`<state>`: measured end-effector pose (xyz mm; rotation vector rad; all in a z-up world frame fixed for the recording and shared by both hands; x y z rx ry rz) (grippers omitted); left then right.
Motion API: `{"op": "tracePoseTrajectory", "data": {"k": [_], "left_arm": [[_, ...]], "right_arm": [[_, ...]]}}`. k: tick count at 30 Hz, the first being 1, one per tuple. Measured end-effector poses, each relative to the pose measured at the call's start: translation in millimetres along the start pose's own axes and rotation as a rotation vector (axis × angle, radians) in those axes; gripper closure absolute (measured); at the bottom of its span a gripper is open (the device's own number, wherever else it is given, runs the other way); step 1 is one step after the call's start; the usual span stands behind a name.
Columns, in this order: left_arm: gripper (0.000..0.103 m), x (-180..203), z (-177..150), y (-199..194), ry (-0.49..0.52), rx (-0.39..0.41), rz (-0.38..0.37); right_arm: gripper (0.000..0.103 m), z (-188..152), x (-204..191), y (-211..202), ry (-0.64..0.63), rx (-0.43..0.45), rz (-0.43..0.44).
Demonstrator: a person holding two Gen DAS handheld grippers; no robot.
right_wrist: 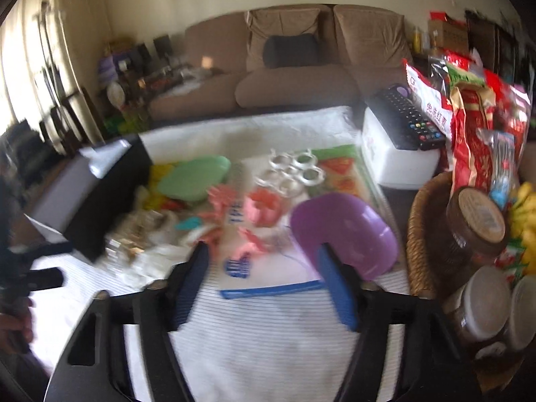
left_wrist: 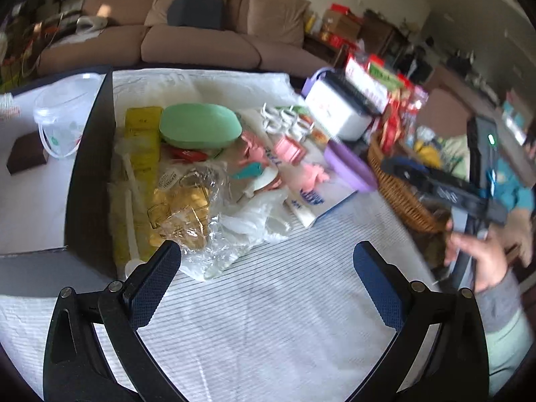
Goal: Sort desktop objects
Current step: 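Grasp the purple plastic bowl rim with the right tool, then carry the purple bowl and set it on the cloth beside the left tool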
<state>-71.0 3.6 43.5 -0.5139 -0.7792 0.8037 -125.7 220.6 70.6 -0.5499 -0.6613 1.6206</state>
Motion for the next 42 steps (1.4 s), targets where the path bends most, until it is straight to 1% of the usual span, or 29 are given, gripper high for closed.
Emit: {"op": "tracePoseTrajectory", "data": {"k": [1, 2, 4, 6, 8, 9, 10, 11, 13, 15, 17, 19, 21, 25, 28, 29, 32, 33, 34, 35, 36, 37, 38, 40, 41, 42], "left_arm": [[0.0, -2, 0, 5, 0.003, -0.009, -0.002], [0.0, -4, -3, 8, -0.005, -0.021, -0.015], [0.0, -7, -7, 11, -0.043, -0.039, -0.049], [0.0, -11, -9, 12, -0.064, -0.043, -0.059], [0.0, -13, -11, 12, -0.076, -0.049, -0.071], [0.0, -15, -12, 12, -0.083, -0.052, -0.074], [0.0, -15, -13, 13, -0.089, -0.055, -0.081], [0.0, -14, -17, 11, -0.097, -0.057, -0.092], [0.0, -11, -25, 9, -0.131, -0.064, -0.139], [0.0, -11, -31, 7, -0.172, -0.074, -0.179], [0.0, -13, -34, 5, -0.209, -0.078, -0.213], [0.0, -12, -43, 0, -0.238, -0.078, -0.232], [0.0, -14, -42, -2, -0.264, -0.073, -0.252], [0.0, -17, -46, -8, -0.285, -0.07, -0.251], [0.0, -17, -48, -7, -0.291, -0.072, -0.243], [0.0, -17, -48, -7, -0.296, -0.074, -0.243], [0.0, -13, -53, -2, -0.298, -0.093, -0.239], [0.0, -11, -55, 0, -0.286, -0.104, -0.231], [0.0, -7, -58, 3, -0.267, -0.116, -0.221], [0.0, -3, -61, 6, -0.241, -0.132, -0.204], [0.0, 0, -63, 9, -0.218, -0.145, -0.184], [0.0, 2, -64, 12, -0.2, -0.154, -0.171], [0.0, 6, -65, 15, -0.184, -0.163, -0.164], [0.0, 13, -66, 21, -0.169, -0.172, -0.162], [0.0, 17, -67, 25, -0.168, -0.178, -0.169], [0.0, 20, -68, 29, -0.165, -0.184, -0.175]], "right_arm": [[0.063, -3, 3, 11, -0.019, -0.016, -0.022], [0.064, -5, 6, 22, -0.031, -0.031, -0.034], [0.064, -10, 10, 41, -0.067, -0.061, -0.054], [0.064, -14, 11, 59, -0.118, -0.085, -0.089], [0.065, -16, 10, 69, -0.146, -0.093, -0.105], [0.072, -18, 9, 75, -0.158, -0.104, -0.113], [0.086, -21, 7, 82, -0.172, -0.118, -0.119], [0.09, -25, 6, 88, -0.19, -0.133, -0.133], [0.091, -34, 4, 97, -0.249, -0.153, -0.183], [0.093, -37, 0, 99, -0.307, -0.137, -0.221], [0.095, -38, -5, 96, -0.337, -0.123, -0.225], [0.096, -39, -10, 89, -0.339, -0.118, -0.193], [0.096, -41, -21, 80, -0.337, -0.122, -0.124], [0.096, -57, -57, 45, -0.325, -0.157, 0.105], [0.096, -80, -90, 20, -0.325, -0.23, 0.253], [0.096, -87, -98, 13, -0.325, -0.253, 0.287], [0.094, -106, -119, -8, -0.271, -0.348, 0.428], [0.093, -110, -121, -14, -0.25, -0.364, 0.445], [0.086, -111, -120, -20, -0.224, -0.37, 0.443], [0.08, -111, -113, -23, -0.193, -0.369, 0.419], [0.064, -108, -99, -26, -0.145, -0.36, 0.372], [0.052, -104, -86, -29, -0.103, -0.34, 0.337], [0.048, -99, -71, -31, -0.061, -0.318, 0.288], [0.044, -93, -33, -25, 0.018, -0.298, 0.146], [0.044, -93, -18, -19, 0.067, -0.304, 0.099], [0.044, -94, -6, -12, 0.112, -0.316, 0.076]]}}
Point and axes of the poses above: each gripper's, at about its wrist camera, not at the fingertips, and y roughly the way its jaws point, x to its right, z to its top, the point moved 9 cm from there along y, roughly the way its jaws point, and after that the axes turned 9 degrees about -z, right-handed, at the moved point
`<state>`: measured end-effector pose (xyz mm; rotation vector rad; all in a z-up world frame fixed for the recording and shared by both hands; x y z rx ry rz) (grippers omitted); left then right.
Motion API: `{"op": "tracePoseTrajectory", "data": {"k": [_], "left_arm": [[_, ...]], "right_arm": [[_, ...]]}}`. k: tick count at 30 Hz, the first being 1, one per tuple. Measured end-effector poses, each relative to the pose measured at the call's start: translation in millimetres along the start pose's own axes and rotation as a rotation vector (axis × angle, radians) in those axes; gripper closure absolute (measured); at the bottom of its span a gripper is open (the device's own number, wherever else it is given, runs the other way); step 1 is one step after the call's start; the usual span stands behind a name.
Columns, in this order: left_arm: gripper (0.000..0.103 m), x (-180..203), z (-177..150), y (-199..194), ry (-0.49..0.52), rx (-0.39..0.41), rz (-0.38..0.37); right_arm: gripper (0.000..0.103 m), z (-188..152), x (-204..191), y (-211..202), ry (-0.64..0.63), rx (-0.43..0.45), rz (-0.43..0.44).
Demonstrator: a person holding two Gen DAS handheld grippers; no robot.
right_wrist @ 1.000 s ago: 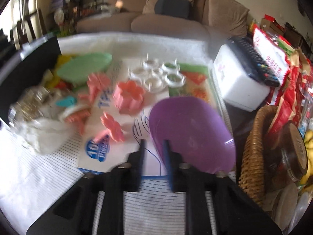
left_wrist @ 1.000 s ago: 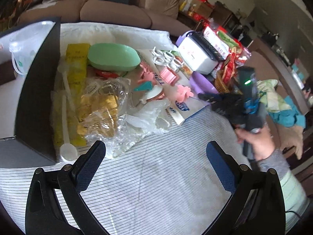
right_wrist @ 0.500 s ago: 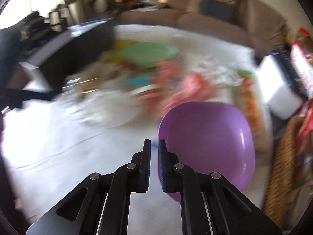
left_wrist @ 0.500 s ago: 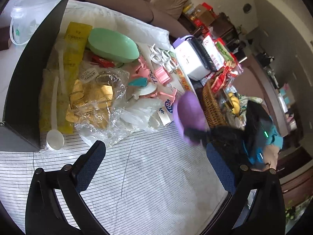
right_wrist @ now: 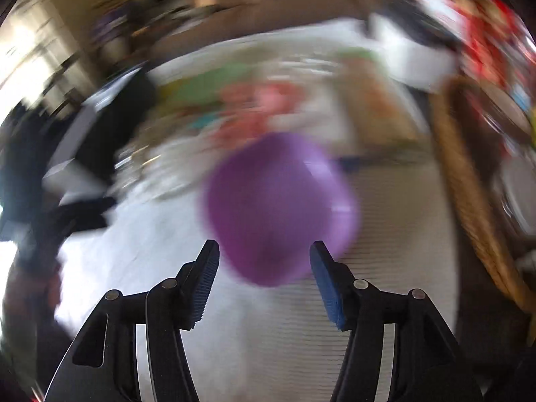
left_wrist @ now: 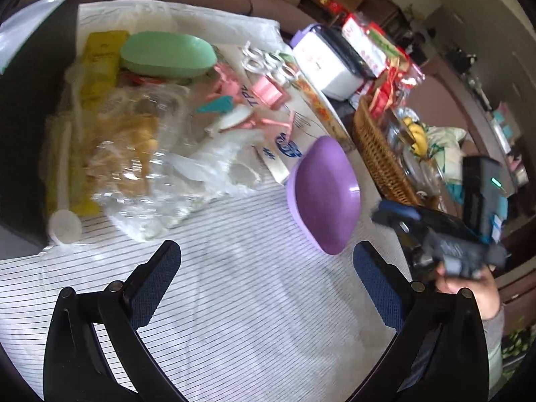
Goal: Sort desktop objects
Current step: 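Carry the purple bowl and set it on the cloth beside the left tool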
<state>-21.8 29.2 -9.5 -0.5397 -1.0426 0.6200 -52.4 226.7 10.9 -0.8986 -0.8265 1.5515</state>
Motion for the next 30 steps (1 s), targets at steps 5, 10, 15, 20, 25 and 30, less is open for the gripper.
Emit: {"op": "tracePoseTrajectory", "data": {"k": [5, 10, 15, 20, 25, 30], "left_arm": [[0.0, 7, -3, 21, 0.035, -0.025, 0.035], [0.001, 5, -11, 33, 0.054, -0.057, 0.065], [0.002, -10, -18, 29, 0.023, -0.085, 0.113], [0.002, -23, -30, 15, 0.025, -0.1, 0.162], [0.003, -46, -37, 13, -0.004, -0.095, 0.219], [0.031, -42, -36, 21, 0.069, -0.108, 0.246]], "right_arm": [[0.044, 18, 22, 32, 0.031, 0.005, -0.086], [0.058, 18, 12, 53, -0.036, -0.019, -0.076], [0.063, -20, -38, 47, -0.143, -0.156, 0.176], [0.06, -61, -88, 24, -0.265, -0.28, 0.374], [0.047, -34, -63, 21, -0.167, -0.191, 0.254], [0.047, -18, -52, 48, -0.172, -0.159, 0.113]]}}
Point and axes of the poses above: each gripper's, at about its wrist camera, not at the fingertips, and y roughly the way its jaws point, x to its right, z to its top, the point moved 9 cm from there along y, roughly the way its jaws point, and after that the axes turned 9 degrees about -z, right-handed, at the moved point
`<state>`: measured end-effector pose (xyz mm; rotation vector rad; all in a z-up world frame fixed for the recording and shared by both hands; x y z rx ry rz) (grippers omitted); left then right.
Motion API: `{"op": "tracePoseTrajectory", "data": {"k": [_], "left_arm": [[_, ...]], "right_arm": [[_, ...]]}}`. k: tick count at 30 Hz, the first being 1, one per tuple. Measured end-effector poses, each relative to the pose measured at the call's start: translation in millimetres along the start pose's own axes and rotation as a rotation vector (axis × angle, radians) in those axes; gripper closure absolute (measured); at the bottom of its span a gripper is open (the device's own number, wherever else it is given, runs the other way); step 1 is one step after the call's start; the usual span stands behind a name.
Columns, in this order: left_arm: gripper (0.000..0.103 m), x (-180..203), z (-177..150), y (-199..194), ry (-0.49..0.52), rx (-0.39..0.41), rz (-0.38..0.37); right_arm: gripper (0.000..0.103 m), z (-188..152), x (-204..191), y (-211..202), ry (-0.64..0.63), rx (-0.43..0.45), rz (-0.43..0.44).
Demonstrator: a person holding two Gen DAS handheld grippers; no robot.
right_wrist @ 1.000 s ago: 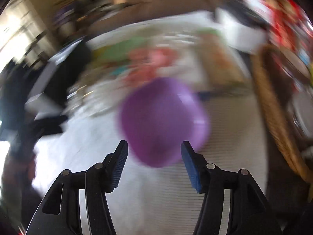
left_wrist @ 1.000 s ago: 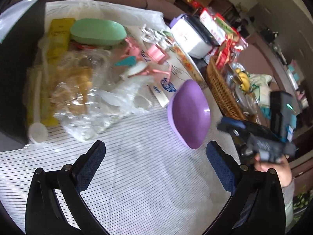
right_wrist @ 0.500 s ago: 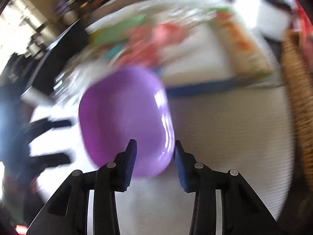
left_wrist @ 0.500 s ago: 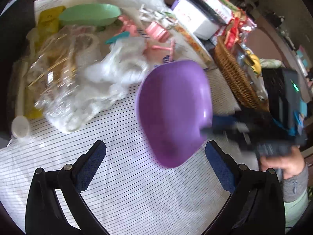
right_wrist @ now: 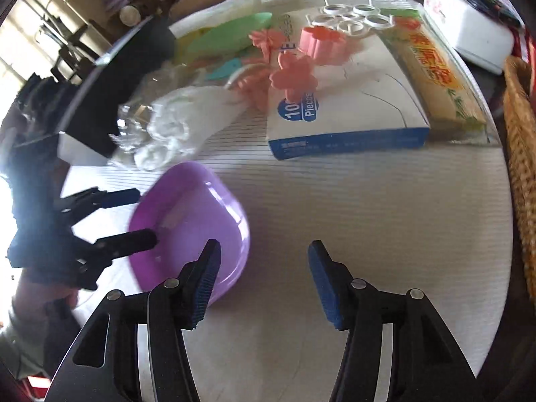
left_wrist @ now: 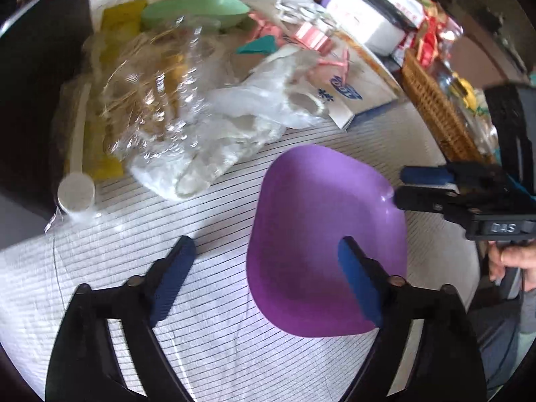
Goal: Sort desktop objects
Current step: 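Carry the purple bowl and set it on the cloth beside the left tool, then reach the right tool toward the green oval lid among the packets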
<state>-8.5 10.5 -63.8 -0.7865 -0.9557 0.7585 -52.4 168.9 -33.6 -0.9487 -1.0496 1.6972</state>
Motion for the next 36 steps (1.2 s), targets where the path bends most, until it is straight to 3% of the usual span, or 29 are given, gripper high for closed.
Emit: {"op": "tracePoseTrajectory", "data": {"k": [3, 4, 8, 11, 12, 14, 19, 22, 29, 36], "left_arm": [[0.05, 11, -5, 1, 0.019, -0.023, -0.028], [0.052, 15, -9, 2, 0.017, -0.038, -0.051], [0.052, 26, -33, -5, -0.012, -0.109, -0.126], [0.052, 40, -62, -16, -0.009, -0.158, -0.222], [0.051, 40, -68, -18, -0.005, -0.163, -0.221], [0.05, 34, -76, -22, 0.013, -0.158, -0.166], [0.049, 2, -64, -41, -0.004, -0.076, -0.046], [0.042, -6, -52, -51, 0.008, -0.022, 0.018], [0.041, -14, -45, -55, 0.003, 0.0, 0.032], [0.039, -15, -40, -53, -0.014, 0.013, 0.04]], "right_arm": [[0.063, -1, -12, 11, -0.056, -0.014, -0.003], [0.067, -3, -18, 15, -0.075, -0.024, 0.009], [0.067, -6, -37, 17, -0.148, -0.023, 0.016], [0.067, -4, -43, 15, -0.146, -0.017, 0.041], [0.068, -3, -45, 13, -0.144, -0.013, 0.055], [0.068, -2, -52, 11, -0.142, -0.01, 0.085], [0.066, 9, -53, 8, -0.131, 0.0, 0.033], [0.052, 17, -47, 2, -0.114, 0.048, -0.01], [0.049, 16, -37, 2, -0.088, 0.042, -0.061], [0.049, 18, -43, -2, -0.093, 0.066, -0.053]]}}
Point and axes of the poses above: each gripper's, at about its wrist camera, not at the fingertips, and y roughly the way its jaws point, x to its right, z to its top, the point moved 9 cm from there along y, roughly the way its jaws point, and after that the axes turned 9 degrees about -z, right-handed, at the moved point
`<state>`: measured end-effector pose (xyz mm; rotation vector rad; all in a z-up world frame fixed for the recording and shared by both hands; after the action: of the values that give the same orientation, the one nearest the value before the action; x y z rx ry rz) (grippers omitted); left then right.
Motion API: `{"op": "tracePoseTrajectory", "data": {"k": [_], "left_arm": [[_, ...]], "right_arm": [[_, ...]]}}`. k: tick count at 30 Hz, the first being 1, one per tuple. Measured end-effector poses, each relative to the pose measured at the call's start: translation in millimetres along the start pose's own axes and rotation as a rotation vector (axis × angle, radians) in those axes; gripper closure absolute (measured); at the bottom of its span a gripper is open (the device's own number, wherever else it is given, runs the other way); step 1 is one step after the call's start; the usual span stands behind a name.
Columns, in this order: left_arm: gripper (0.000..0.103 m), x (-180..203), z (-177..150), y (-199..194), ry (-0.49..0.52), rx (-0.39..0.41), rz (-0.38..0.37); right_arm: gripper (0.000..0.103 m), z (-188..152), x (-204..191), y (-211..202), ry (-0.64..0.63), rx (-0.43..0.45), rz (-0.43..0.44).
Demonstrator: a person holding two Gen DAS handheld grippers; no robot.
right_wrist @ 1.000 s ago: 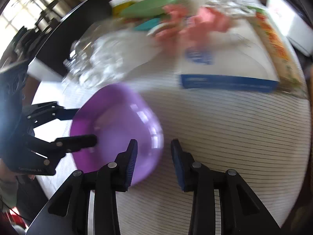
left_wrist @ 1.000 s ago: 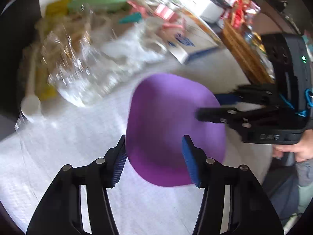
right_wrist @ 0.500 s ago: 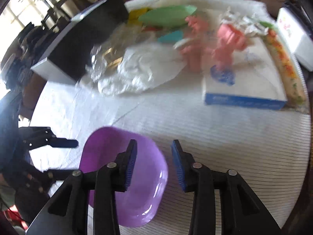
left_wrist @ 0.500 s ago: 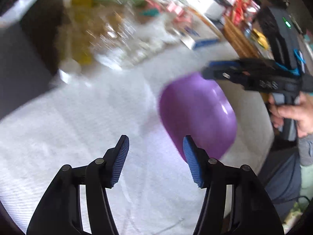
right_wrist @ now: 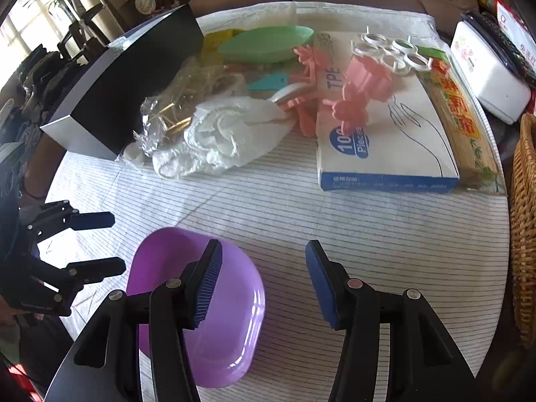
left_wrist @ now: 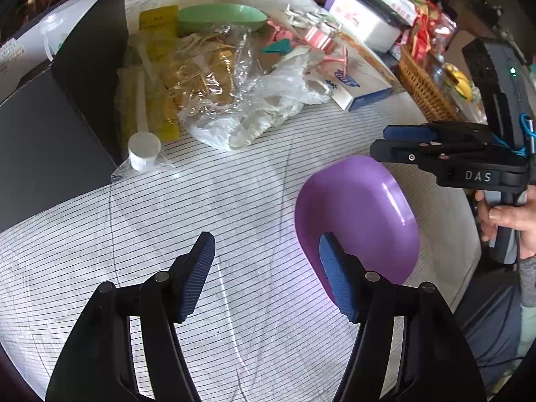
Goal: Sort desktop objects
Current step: 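Reach the right tool toward the green oval lid among the packets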
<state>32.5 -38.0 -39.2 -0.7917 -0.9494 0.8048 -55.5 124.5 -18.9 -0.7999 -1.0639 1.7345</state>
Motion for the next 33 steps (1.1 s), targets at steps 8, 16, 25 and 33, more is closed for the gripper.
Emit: {"op": "tracePoseTrajectory", "data": {"k": [8, 16, 25, 33], "left_arm": [[0.0, -12, 20, -22, -0.098, 0.103, -0.071], [0.0, -30, 38, -34, -0.154, 0.173, -0.078], [0.0, -40, 40, -27, -0.188, 0.156, -0.107], [0.0, -41, 43, -26, -0.191, 0.155, -0.127]], "right_arm": [[0.031, 27, -15, -31, 0.022, 0.133, 0.056], [0.026, 130, -39, -20, 0.079, 0.135, 0.12], [0.054, 198, -57, 87, 0.069, -0.088, 0.057], [0.05, 206, -61, 113, 0.002, -0.11, 0.015]]}}
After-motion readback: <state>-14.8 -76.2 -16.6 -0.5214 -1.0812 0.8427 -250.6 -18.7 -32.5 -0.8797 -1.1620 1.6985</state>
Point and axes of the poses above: each gripper's, at about its wrist camera, not at the fingertips, and y roughly the way its jaws point, x to its right, z to its top, the point moved 9 cm from there along y, roughly the way its jaws point, and after that the axes turned 9 degrees about -z, right-handed, at the moved point
